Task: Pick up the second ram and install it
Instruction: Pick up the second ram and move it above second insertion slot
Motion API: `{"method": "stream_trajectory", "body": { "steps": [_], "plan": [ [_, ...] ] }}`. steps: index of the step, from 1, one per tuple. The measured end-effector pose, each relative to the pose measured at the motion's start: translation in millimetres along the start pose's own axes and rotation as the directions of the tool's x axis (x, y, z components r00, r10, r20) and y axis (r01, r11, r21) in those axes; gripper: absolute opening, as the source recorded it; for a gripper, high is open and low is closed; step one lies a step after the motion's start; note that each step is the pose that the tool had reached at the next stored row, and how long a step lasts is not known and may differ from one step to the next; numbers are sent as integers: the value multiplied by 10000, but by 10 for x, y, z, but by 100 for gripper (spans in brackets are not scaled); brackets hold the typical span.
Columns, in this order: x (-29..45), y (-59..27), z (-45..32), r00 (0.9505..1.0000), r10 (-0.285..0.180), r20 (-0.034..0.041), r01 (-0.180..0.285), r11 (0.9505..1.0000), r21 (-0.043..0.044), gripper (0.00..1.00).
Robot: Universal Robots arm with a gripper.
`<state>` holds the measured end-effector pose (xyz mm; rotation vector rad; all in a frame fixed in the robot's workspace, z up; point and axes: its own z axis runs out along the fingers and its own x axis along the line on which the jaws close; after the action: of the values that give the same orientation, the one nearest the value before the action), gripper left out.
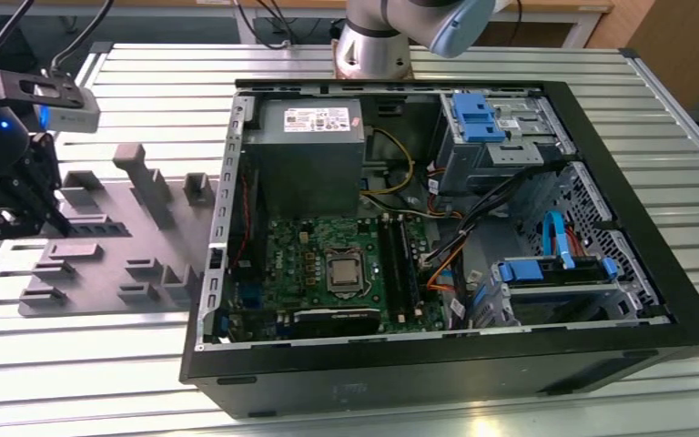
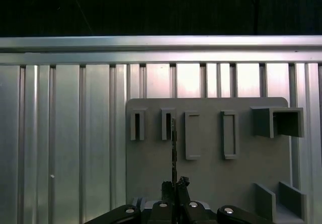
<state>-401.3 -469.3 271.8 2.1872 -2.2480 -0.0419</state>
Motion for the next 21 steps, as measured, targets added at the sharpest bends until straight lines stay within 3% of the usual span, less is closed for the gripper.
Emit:
{"method": "stream_trajectory", "body": {
  "steps": [21],
  "plan": [
    [-1, 1, -54, 10000, 0, -2, 0, 10000, -3, 14]
  ]
}}
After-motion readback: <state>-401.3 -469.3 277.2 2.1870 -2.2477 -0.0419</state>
